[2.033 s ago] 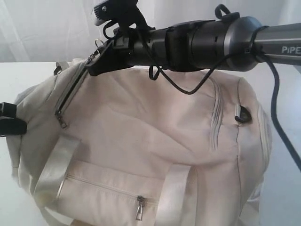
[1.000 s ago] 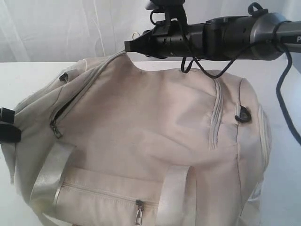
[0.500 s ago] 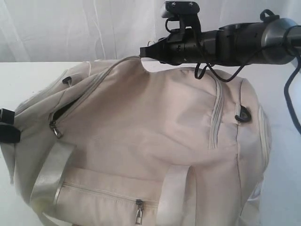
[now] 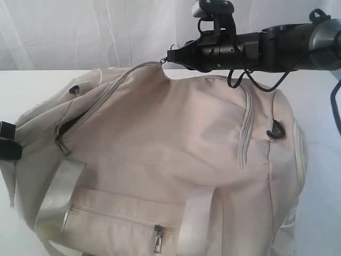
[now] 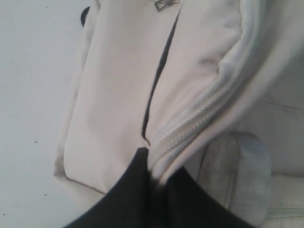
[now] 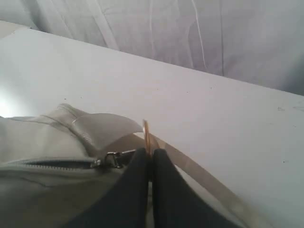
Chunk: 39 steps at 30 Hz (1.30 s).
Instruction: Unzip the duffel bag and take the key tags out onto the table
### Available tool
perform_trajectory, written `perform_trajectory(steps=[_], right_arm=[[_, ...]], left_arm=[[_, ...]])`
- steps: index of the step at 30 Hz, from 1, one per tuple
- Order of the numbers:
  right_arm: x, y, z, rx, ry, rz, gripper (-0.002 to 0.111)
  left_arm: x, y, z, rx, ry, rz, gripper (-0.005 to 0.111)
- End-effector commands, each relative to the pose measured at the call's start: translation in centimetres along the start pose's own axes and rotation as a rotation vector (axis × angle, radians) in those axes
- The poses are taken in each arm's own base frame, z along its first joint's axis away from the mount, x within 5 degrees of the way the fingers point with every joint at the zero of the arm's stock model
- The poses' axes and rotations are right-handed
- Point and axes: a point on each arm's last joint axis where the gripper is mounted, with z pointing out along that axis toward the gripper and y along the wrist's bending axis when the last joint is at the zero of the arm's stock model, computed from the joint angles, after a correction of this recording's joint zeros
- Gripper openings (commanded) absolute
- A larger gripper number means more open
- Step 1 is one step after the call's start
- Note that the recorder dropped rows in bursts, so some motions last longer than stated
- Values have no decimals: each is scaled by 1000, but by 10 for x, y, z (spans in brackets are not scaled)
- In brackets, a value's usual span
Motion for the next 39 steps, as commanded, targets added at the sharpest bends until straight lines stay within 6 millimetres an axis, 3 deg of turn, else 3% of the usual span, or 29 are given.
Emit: perform_trajectory(steps=[1,4,7,14,17,23,28,36,39], right_arm=[[-8,-4,-6,36,-26,54,0],[-5,7,-2,-1,-11,41,0],[-4,17,1,-38,-2,34,0],[1,39,8,-95,15,23,0],[2,44,9,-108,21,15,0],[3,47,10,-114,26,6,0],[4,47,10,-113,32,6,0],[10,44,10,-82,97,-48,0],[10,42,10,-63,105,-48,0]], left_arm=[[-11,-11,-15,49,33,92,26],[-29,-24,-31,101,-9,126,47],[-45,-34,-46,130,-52,176,62],[-78,-57,-63,248,-330,336,64],[-88,-66,-45,274,-391,420,64],[-107,-90,25,257,-365,583,65],[-131,-111,65,269,-352,611,72],[-153,-109,111,252,-325,603,72],[-154,-104,122,228,-316,569,64]])
